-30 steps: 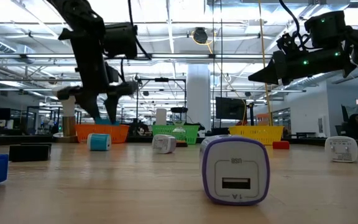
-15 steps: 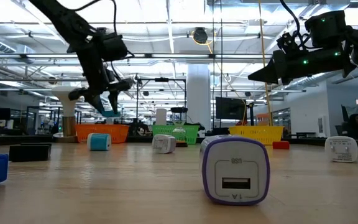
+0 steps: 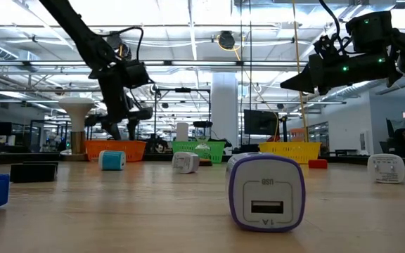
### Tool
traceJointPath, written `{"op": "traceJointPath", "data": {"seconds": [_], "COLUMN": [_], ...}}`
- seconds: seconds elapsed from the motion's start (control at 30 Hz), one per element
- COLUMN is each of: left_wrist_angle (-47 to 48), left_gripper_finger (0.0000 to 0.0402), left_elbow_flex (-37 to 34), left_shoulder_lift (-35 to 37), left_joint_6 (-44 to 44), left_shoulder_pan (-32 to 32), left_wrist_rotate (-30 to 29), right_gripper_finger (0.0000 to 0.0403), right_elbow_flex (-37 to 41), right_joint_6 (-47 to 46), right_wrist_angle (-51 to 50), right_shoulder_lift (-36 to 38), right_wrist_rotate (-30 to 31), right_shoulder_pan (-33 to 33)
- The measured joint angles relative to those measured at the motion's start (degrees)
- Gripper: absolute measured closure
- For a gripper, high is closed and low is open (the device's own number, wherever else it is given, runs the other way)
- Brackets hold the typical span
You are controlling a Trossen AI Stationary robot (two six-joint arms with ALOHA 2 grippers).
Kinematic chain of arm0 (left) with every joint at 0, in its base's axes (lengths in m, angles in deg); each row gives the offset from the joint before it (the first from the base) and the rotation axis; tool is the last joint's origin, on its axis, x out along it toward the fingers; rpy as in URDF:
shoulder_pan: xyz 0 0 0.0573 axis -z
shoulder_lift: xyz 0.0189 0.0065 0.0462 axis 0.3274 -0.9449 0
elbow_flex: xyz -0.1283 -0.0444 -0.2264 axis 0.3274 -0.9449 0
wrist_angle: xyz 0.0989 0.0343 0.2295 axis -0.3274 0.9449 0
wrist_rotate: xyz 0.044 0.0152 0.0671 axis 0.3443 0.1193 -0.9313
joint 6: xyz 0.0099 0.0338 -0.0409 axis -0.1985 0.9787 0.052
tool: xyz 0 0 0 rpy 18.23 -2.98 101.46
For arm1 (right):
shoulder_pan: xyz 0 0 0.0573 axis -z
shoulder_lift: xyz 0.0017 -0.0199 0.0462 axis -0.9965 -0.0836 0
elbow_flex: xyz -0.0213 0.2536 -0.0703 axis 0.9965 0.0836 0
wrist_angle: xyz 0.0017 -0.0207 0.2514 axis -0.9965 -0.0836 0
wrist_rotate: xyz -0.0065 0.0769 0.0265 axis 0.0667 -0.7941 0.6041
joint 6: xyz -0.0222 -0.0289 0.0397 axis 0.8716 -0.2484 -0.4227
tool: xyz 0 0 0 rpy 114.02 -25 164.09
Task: Pick & Place Office items
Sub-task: Put the light blue digital clock into the orange basket
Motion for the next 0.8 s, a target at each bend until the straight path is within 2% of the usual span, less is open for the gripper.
{"op": "traceJointPath", "data": {"seconds": [0.8], "left_wrist_angle": [-6.06], "left_gripper_finger": [0.0247], "left_elbow_flex": [-0.03], "left_shoulder_lift": [-3.36], "left_joint_6": [0.12], "left_shoulder_pan": [-1.28], "left_wrist_rotate": [-0.05], "right_gripper_finger": [0.0403], "right_elbow_flex": [0.00], "right_joint_6": [-0.01], "right_wrist_angle": [0.40], "right_shoulder_lift": [-0.02], "right_wrist_rotate": [-0.02], "right_shoulder_pan": [0.00]}}
